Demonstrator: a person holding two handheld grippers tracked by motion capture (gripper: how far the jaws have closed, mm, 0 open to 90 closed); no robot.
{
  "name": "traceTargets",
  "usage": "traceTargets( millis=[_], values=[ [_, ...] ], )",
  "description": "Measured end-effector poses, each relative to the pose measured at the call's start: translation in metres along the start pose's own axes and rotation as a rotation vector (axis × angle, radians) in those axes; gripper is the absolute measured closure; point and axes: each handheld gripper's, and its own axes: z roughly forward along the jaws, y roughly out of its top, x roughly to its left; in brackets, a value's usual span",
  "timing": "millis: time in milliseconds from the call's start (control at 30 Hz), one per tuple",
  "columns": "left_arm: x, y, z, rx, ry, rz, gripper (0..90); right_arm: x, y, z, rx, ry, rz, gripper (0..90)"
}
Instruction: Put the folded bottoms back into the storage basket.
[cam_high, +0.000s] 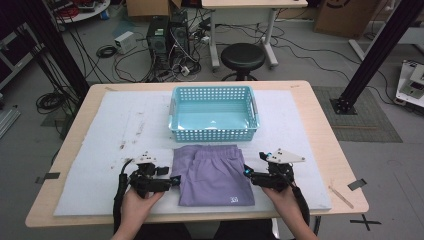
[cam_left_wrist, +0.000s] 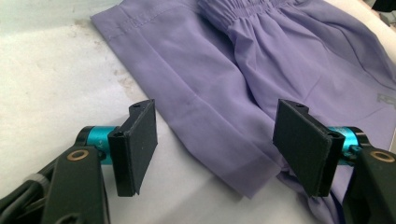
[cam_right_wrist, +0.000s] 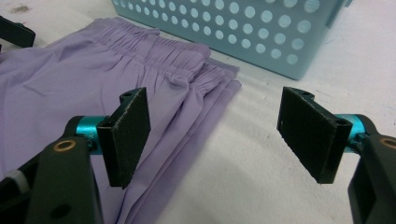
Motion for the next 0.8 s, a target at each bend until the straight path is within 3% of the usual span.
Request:
traceTargets(
  millis=[167, 300, 700, 800],
  values=[
    [-0.002, 0.0, 0.004, -0.005, -0.028, -0.027, 29.0, -0.002, -0.001, 0.003, 0.02, 0.015, 0.017, 26.3],
    [-0.006, 0.001, 0.007, -0.003, -0.031, -0.014, 28.7, 0.0, -0.002, 0.007, 0.044, 0.043, 0.042, 25.9],
    [-0.01, 0.003, 0.013, -0.001, -0.059, -0.022, 27.7, 0.004, -0.008, 0.024, 0.199, 0.126, 0.158, 26.6],
    [-0.011, 0.003, 0.014, 0.0, -0.063, -0.022, 27.7, 0.006, -0.008, 0.025, 0.214, 0.122, 0.176, 28.0]
  ],
)
